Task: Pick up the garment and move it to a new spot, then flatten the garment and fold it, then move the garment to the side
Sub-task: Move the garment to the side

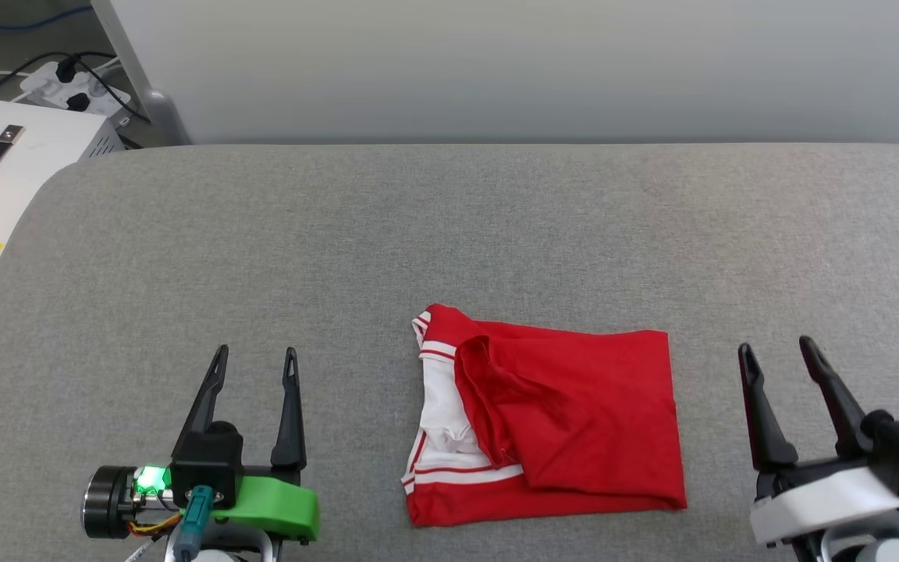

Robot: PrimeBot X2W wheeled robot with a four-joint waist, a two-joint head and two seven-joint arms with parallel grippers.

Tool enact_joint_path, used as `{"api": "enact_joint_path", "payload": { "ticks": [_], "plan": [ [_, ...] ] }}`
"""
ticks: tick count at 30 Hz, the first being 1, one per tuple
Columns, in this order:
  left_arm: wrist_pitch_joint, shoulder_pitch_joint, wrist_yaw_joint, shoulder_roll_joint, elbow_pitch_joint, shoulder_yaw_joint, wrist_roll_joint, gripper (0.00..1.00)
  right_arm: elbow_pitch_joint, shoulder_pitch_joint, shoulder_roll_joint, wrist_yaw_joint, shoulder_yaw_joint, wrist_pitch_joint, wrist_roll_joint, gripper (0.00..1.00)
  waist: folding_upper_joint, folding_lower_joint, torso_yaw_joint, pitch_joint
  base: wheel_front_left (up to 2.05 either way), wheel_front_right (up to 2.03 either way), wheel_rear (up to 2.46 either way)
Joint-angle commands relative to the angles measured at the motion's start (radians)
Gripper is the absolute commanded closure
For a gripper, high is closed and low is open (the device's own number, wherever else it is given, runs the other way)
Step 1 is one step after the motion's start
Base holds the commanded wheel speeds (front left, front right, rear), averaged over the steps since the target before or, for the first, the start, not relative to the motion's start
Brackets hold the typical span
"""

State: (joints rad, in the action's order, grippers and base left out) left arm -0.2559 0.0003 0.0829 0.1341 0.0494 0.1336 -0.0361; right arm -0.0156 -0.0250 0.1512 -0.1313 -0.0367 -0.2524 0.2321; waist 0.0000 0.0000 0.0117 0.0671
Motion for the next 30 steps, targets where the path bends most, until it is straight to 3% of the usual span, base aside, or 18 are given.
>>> {"api": "enact_joint_path", "payload": {
  "ticks": [1,12,20,23,30],
  "plan": [
    [-0.006,0.018,-0.004,0.003,-0.003,-0.001,-0.005,0.00,0.008,-0.025,-0.012,0.001,0.010,-0.009,-0.008,0.00,0.0000,0.0000,0.004,-0.004,0.00,0.00,0.00],
    [-0.006,0.022,-0.006,0.001,0.003,-0.005,-0.004,0.00,0.012,-0.032,-0.019,0.001,0.019,-0.009,-0.029,0.00,0.0000,0.0000,0.008,-0.012,0.00,0.00,0.00],
    [-0.006,0.000,-0.012,-0.002,0.006,-0.007,-0.005,0.00,0.054,0.141,0.105,0.001,0.011,0.031,-0.005,0.00,0.0000,0.0000,0.019,0.007,0.00,0.00,0.00],
    [-0.006,-0.011,-0.014,-0.005,0.004,-0.005,-0.004,0.00,0.028,0.220,0.203,0.001,-0.069,0.223,0.078,0.00,0.0000,0.0000,0.026,0.028,0.00,0.00,0.00],
    [-0.006,-0.041,-0.016,-0.013,0.002,-0.005,-0.004,0.00,0.007,0.297,0.363,0.001,-0.203,0.704,0.388,0.00,0.0000,0.0000,0.050,0.084,0.00,0.00,0.00]
  ]
}}
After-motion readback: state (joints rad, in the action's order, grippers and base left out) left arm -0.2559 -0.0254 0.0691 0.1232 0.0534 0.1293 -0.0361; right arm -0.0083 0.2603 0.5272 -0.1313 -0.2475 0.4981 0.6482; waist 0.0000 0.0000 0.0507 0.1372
